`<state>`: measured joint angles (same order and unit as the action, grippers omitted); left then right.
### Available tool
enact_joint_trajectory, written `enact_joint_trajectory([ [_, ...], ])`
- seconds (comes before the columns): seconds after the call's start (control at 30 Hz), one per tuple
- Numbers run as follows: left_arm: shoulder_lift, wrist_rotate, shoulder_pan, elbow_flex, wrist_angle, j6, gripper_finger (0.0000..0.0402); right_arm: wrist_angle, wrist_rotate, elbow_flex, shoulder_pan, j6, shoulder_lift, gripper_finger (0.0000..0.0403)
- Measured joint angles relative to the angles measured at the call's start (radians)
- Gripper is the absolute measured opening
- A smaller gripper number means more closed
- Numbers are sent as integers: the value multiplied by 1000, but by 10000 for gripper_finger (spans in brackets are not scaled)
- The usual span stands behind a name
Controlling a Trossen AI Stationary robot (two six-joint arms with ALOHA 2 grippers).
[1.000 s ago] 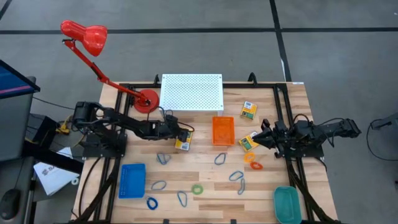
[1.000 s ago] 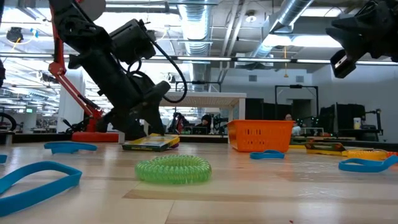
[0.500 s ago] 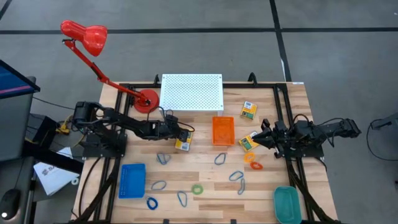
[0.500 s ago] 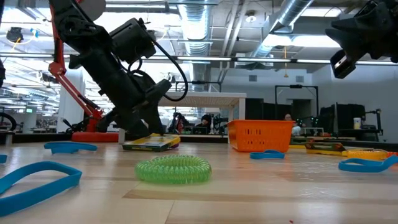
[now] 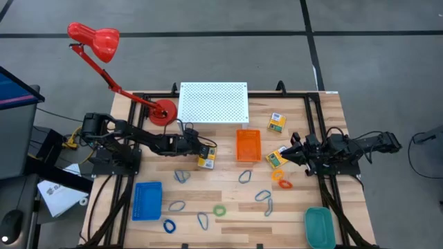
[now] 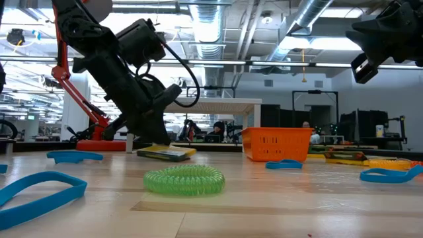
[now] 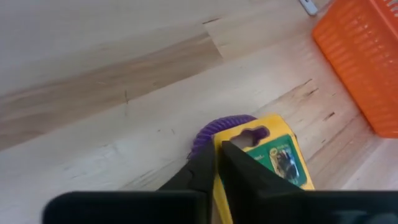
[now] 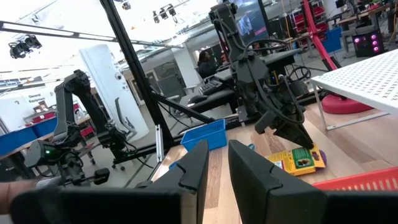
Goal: Pick & Place Office Desk Supplies
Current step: Put the left yellow crayon box into the blue bin
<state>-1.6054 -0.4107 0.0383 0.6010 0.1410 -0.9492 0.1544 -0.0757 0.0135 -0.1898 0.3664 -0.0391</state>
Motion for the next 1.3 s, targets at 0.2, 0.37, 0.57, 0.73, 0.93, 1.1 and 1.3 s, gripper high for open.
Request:
enact_joint_trajectory([
  [0.2, 0, 0, -15, 0, 6, 5, 3, -16, -2, 0, 0, 0, 0, 61],
  [0.37, 0, 0, -35, 0, 47, 13, 1, -16, -3, 0, 0, 0, 0, 61],
  [0.57, 0, 0, -57, 0, 69, 26, 0, -21, -6, 0, 1, -1, 0, 61],
  [0.73, 0, -4, -77, 0, 70, 30, 0, -21, -30, 0, 1, -4, 0, 61],
  [0.93, 0, -8, -104, 0, 166, 82, 0, -14, -31, 0, 1, -8, 0, 61],
  [1.1, 0, -8, -140, 0, 280, 156, 0, -5, -30, 0, -15, -8, 0, 61],
  [1.3, 0, 20, -193, 0, 429, 265, 0, 16, -64, 0, -34, 8, 0, 61],
])
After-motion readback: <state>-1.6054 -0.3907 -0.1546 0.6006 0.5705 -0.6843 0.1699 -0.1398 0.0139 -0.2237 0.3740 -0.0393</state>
